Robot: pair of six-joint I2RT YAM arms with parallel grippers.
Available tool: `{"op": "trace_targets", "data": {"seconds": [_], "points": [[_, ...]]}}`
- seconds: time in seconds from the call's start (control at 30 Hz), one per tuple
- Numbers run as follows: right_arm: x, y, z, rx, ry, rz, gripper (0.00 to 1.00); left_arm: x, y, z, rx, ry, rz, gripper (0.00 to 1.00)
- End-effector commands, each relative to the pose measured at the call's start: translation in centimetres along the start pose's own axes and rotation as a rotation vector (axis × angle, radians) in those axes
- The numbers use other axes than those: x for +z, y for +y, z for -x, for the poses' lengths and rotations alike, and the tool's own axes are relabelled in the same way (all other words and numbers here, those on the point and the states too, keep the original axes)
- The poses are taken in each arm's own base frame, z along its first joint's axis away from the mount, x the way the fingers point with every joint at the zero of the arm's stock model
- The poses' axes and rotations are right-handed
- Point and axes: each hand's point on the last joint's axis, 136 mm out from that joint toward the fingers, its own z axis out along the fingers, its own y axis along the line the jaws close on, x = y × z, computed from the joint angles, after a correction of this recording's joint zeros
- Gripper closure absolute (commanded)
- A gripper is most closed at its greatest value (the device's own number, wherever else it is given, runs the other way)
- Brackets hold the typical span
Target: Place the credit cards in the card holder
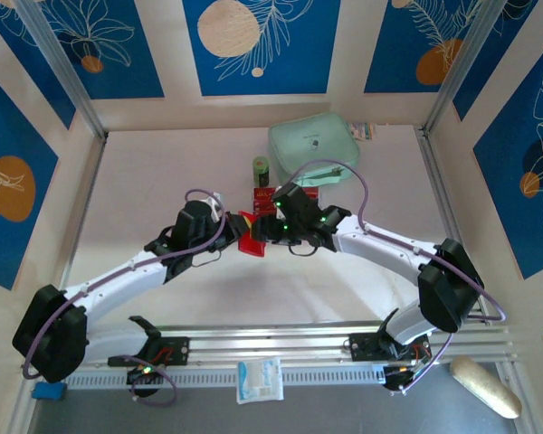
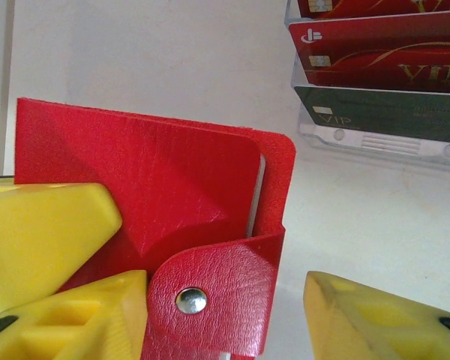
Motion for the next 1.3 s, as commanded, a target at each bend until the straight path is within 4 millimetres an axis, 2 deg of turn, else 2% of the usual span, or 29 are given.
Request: {"op": "trace_targets", "data": {"seconds": [0.0,0.17,0.3,0.37,0.43,0.6,0.67,0.73,0.87,1.0,1.1,1.27], "points": [[1.0,-3.5,-2.4,0.015,0.042,-0.130,0.49,-1.3,-4.1,1.3,0.007,-0.047,-0.136,1.00],[0.6,-7.2,-4.0,0.024,0.054,-0.293,0.60,-1.4,-4.6,1.5,0.000,-0.050,-0.150,1.00],[-0.2,-9.9,-5.1,0.071,0.050,-0.369,0.63,-1.6,-4.9,1.4,-0.005,-0.049,-0.161,1.00],[-0.9,-10.7,-5.3,0.099,0.040,-0.372,0.63,-1.7,-4.9,1.4,-0.006,-0.049,-0.160,1.00],[-1.9,-10.8,-5.4,0.107,0.029,-0.348,0.63,-1.8,-4.8,1.4,-0.006,-0.049,-0.156,1.00],[-5.2,-9.0,-5.3,0.109,-0.024,-0.203,0.59,-1.7,-3.8,1.0,-0.003,-0.044,-0.126,1.00],[-6.5,-7.6,-4.9,0.121,-0.047,-0.083,0.55,-1.5,-3.4,0.8,-0.018,-0.044,-0.128,1.00],[-7.5,-5.8,-4.4,0.139,-0.069,0.046,0.47,-1.3,-3.3,0.8,-0.033,-0.046,-0.137,1.00],[-8.7,-2.1,-2.7,0.164,-0.101,0.246,0.25,-0.8,-3.8,1.0,-0.071,-0.055,-0.175,1.00],[-8.2,-0.1,-1.0,0.161,-0.115,0.294,0.11,-0.3,-4.5,1.3,-0.108,-0.061,-0.215,1.00],[-7.5,1.0,0.0,0.150,-0.120,0.307,0.09,0.2,-5.1,1.3,-0.132,-0.056,-0.241,1.00],[-5.9,1.1,0.6,0.161,-0.123,0.298,0.09,0.7,-5.6,1.4,-0.147,-0.052,-0.260,1.00]]}}
